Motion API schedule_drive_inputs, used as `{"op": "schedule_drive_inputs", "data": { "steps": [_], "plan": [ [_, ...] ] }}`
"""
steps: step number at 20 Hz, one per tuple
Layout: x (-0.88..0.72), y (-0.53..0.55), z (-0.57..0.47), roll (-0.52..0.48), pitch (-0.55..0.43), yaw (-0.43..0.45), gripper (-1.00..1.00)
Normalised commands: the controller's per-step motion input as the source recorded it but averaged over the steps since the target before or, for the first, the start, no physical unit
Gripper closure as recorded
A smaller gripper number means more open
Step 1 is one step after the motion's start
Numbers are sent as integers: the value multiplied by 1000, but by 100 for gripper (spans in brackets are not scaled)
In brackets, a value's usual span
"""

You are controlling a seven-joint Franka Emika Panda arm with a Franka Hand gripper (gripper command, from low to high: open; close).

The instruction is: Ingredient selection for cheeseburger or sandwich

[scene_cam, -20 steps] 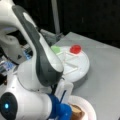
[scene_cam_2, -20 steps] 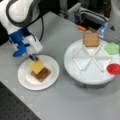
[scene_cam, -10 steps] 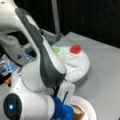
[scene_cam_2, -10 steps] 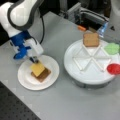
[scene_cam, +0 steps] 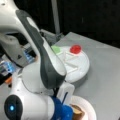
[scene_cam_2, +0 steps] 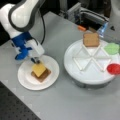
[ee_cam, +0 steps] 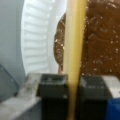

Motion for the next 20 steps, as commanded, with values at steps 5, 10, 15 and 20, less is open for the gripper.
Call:
{"op": "schedule_drive_inputs", "data": {
  "steps": [5, 10, 15, 20],
  "plan": [
    [-114, 6, -108, -83, -127, 44, 100],
    [-138, -30, -113, -82, -130, 40, 100],
    [-134, -42, -133, -81, -139, 47, 100],
    [-100, -4, -119, -74, -141, 41, 100]
  ]
}}
